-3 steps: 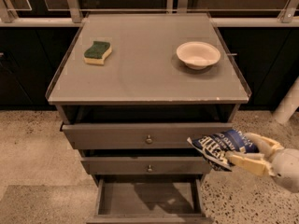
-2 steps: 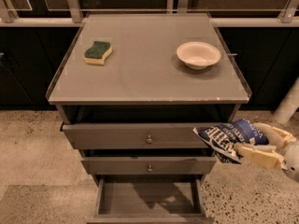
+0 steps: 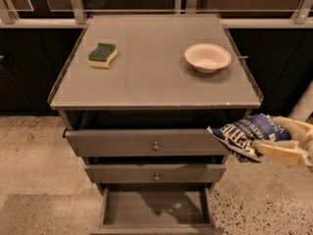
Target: Pick blue chip bag from bottom drawer and place on counter
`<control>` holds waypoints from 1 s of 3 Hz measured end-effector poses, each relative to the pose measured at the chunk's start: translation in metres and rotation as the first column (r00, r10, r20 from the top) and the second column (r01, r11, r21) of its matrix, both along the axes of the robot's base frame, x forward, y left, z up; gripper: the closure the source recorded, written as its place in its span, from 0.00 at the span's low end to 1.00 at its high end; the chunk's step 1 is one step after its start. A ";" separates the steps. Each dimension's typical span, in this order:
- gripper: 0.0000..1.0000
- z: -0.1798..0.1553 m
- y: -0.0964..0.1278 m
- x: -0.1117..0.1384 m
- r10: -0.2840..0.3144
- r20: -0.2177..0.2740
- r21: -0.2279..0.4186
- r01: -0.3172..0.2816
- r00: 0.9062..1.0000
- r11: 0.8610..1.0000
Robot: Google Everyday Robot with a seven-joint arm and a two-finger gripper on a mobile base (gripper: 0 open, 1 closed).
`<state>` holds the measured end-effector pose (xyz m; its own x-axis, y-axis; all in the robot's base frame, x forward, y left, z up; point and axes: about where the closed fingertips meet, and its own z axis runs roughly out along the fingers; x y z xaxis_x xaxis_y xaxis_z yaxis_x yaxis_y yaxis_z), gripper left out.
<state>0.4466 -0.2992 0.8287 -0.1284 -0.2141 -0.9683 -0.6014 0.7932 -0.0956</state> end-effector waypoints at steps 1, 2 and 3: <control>1.00 0.047 0.000 0.016 0.037 0.000 -0.126 -0.037 0.999 0.991; 1.00 0.081 0.011 0.053 0.125 0.035 -0.184 -0.117 0.992 0.976; 1.00 0.102 0.039 0.106 0.273 0.100 -0.169 -0.254 0.957 0.952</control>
Offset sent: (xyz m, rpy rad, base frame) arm 0.1079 0.0187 0.1199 -0.2285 -0.1126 0.2301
